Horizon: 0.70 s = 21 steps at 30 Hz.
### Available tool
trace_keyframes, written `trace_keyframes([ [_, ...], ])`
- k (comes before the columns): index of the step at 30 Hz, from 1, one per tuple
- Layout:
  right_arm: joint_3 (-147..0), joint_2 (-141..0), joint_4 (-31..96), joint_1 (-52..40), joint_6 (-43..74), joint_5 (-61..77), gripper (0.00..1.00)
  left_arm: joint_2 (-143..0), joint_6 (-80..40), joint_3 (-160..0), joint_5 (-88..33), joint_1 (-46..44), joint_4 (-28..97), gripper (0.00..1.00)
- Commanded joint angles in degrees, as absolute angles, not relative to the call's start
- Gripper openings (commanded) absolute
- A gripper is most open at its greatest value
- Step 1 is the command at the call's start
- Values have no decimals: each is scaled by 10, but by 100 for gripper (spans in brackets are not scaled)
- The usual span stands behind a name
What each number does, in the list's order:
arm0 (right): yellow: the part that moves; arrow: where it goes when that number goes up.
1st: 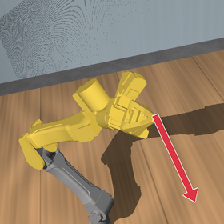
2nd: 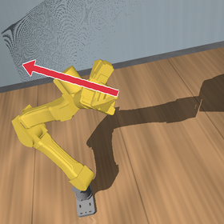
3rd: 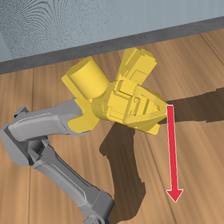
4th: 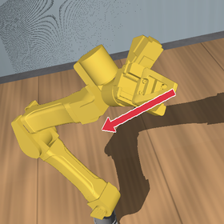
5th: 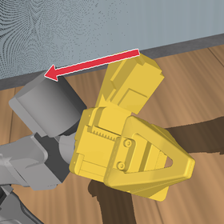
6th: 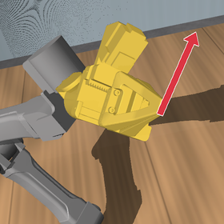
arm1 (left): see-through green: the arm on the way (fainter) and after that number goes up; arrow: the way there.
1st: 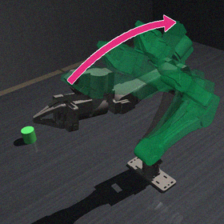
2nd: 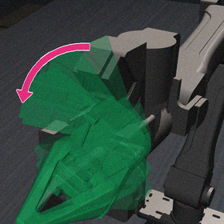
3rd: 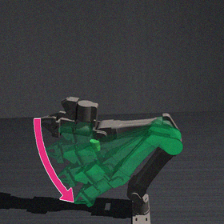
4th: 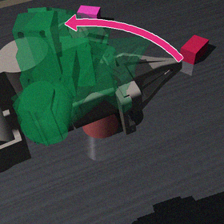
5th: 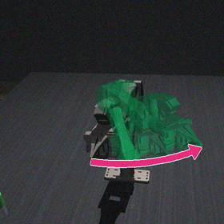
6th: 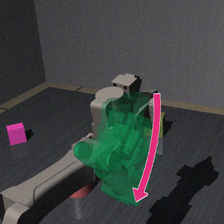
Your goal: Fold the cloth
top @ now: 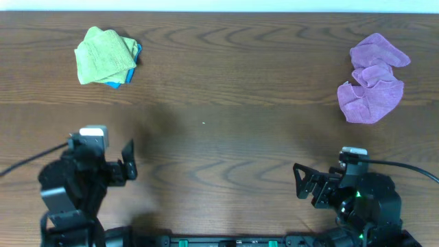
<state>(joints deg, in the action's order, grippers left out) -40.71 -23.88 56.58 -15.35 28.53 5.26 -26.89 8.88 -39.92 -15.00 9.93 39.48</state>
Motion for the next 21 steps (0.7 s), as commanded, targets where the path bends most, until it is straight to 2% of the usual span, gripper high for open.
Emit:
trace_keyframes([
  [1, -406, -236, 566, -149, 293, 47, 99, -217, 95, -353, -149, 86, 385, 95],
  [12, -406, -236, 566, -149, 293, 47, 99, -113, 115, -240, -113, 38, 385, 95],
  [15, -406, -236, 566, -149, 293, 47, 99, -96, 71, -222, -69, 23, 385, 95],
  [21, -406, -236, 566, -149, 293, 47, 99, -69, 57, -201, -51, 19, 387, 95],
])
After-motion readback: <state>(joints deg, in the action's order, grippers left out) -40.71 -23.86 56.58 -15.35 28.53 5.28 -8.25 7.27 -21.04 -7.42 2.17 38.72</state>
